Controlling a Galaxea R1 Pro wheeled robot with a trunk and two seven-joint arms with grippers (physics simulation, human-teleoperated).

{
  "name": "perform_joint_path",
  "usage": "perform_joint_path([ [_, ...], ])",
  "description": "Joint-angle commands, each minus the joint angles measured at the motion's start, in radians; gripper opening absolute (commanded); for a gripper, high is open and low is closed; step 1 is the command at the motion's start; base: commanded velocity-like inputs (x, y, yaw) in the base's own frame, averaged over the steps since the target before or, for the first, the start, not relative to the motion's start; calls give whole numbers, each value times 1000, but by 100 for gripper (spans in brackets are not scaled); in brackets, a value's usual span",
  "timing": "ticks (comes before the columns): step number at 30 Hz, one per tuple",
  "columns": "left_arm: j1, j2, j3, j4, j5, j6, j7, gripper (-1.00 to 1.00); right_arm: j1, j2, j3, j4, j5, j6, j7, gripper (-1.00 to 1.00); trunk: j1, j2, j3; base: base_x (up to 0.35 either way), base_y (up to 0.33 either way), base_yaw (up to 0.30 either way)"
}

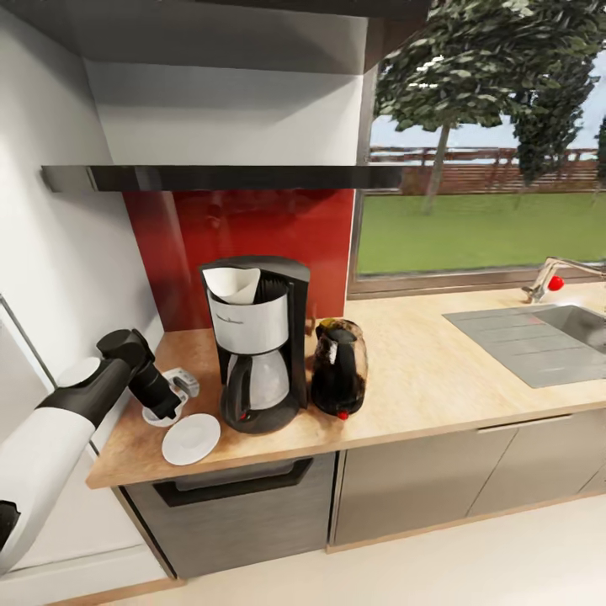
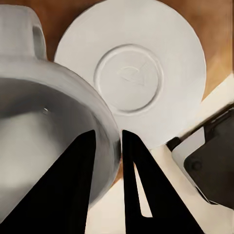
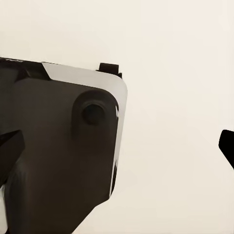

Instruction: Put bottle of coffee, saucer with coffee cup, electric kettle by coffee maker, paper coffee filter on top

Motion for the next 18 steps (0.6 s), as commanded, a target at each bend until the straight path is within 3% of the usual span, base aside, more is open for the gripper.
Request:
perform_joint_path([
  [1, -1, 1, -3, -1, -8, 8, -9, -100, 0, -1, 8, -2, -10, 5, 3, 100, 0, -1, -2, -37, -24, 0],
  [18, 4, 2, -4, -1, -10, 7, -9, -100, 0, 1, 10, -2, -12, 5, 3, 100, 0, -1, -2, -10, -40, 0],
])
